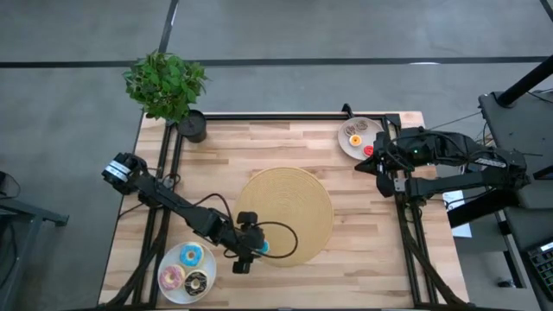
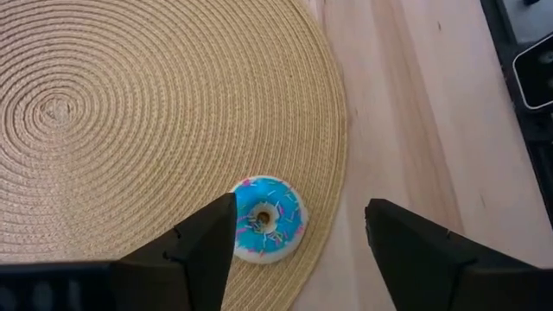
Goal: Pick & Place donuts
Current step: Put the small blue donut on the gray plate
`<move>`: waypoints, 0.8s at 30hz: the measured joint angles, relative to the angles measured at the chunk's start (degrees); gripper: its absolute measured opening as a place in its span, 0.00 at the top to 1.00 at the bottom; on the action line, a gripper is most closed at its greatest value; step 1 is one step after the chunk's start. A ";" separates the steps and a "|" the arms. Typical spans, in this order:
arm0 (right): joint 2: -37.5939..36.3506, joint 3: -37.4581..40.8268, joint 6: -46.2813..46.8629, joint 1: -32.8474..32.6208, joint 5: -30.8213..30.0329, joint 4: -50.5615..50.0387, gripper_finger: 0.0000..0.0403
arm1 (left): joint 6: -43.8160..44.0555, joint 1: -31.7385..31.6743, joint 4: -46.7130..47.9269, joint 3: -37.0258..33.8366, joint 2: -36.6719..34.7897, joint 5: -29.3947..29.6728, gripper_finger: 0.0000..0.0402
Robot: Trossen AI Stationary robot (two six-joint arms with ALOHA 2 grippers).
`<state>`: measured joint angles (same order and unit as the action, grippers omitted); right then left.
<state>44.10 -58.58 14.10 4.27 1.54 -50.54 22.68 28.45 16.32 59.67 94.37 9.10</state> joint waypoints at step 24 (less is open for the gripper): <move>-0.04 0.45 0.95 0.00 -0.03 0.32 0.98 | -7.79 -0.67 -2.74 -3.19 0.00 1.23 0.37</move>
<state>44.05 -58.13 15.05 4.27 1.51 -50.23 14.88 27.77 13.58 56.48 94.37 10.33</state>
